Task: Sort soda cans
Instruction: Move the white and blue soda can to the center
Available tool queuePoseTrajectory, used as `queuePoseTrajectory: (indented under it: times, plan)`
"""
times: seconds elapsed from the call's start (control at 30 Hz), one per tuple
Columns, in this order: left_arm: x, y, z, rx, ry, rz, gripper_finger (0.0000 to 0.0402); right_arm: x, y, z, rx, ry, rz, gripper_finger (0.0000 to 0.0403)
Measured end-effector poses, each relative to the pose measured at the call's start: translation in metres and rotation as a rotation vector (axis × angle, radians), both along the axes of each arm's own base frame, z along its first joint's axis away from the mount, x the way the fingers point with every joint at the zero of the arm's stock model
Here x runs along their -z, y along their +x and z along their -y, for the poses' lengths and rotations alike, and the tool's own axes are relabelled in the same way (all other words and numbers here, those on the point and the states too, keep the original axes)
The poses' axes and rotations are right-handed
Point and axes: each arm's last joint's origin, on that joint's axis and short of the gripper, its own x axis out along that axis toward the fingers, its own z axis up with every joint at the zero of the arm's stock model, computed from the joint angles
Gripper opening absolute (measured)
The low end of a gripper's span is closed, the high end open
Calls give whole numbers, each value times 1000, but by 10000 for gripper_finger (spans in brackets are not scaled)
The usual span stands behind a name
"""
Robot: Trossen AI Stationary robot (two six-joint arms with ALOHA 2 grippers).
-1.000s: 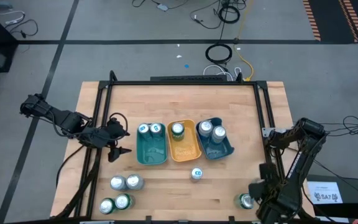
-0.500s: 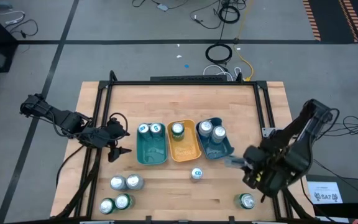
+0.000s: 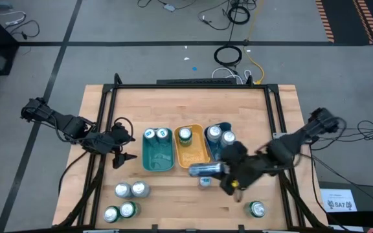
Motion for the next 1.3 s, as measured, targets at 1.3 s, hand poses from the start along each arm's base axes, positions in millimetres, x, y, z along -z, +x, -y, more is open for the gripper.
queuePoseTrajectory:
  times: [1.3]
  plan:
    - [1,-1,0,49,41,-10,381,37,123,36,315,168,-458,233]
